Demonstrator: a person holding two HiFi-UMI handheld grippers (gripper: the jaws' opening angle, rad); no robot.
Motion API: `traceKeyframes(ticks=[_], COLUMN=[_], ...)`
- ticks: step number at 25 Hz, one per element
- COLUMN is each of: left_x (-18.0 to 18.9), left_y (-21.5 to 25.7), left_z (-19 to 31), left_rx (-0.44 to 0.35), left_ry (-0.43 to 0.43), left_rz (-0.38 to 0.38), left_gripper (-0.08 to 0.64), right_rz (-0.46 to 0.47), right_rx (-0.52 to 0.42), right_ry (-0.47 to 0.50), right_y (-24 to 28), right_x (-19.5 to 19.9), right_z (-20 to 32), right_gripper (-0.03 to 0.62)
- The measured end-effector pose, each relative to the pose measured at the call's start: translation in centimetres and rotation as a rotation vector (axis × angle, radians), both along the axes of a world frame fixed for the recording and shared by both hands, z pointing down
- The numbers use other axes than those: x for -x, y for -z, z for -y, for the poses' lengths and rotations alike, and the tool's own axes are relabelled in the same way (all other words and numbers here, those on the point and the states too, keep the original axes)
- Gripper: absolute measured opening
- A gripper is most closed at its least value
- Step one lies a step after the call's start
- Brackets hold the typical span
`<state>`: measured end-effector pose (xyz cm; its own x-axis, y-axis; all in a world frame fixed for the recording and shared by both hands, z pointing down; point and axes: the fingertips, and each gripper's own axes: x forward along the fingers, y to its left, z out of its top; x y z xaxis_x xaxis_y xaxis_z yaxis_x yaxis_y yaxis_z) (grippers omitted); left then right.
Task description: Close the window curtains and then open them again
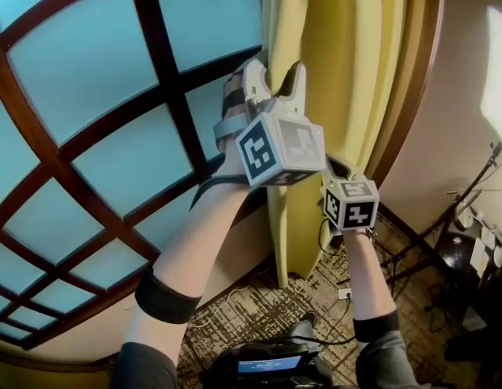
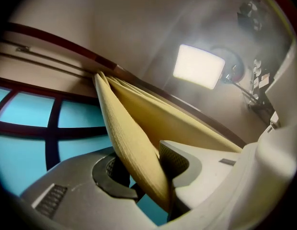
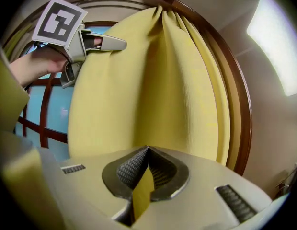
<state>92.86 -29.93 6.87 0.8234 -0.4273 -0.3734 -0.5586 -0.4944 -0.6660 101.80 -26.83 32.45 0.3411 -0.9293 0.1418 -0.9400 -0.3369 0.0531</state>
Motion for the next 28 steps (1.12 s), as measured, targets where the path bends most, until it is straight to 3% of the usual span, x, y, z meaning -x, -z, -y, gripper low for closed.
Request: traceKeyframes(ticks=[3,7,11,15,19,24,26,28], left_x=[3.9,8.0,10.1,13.2,16.6,21.6,23.8,25.8], left_y=[-2.3,-8.2,-16.2,-23.1,-30.9,-37.6,-38.7,-40.6], left_z=[-0.5,-1.8,-2.8,-2.7,-1.9,-1.9,-2.9,-4.2], left_rx=[-0.016,-0.009,0.038,0.173,0.285,0.399,0.5,0.607], left_ry=[0.007,-0.002,-0.02,0.002,0.09,0.194,0.219,0.231], left_rz=[0.049,0.089,0.13,0.177,0.215,0.239,0.217,0.2], left_gripper=[0.229,0.232,0.232,0.23,0.213,0.071,0.007,0.0], right_rz=[-0.001,-0.015,-0.023,-0.027,-0.022,0.011,0.028,0.045], right_rx=[-0.004,0.006,0.048,0.092,0.138,0.171,0.184,0.196], right_ry=[0.018,0.019,0.026,0.076,0.159,0.279,0.335,0.381], right_y=[-0.5,-3.0,-8.1,-11.1,-15.7,-19.4,-20.9,-22.2], right_x=[4.2,8.2,9.6,11.3,13.3,16.9,18.9,20.5], right_z=[-0.3,-1.9,-3.3,-4.6,-5.1,-5.7,-6.2,-7.0], right_gripper=[0.015,0.015,0.015,0.015,0.015,0.015,0.015,0.015])
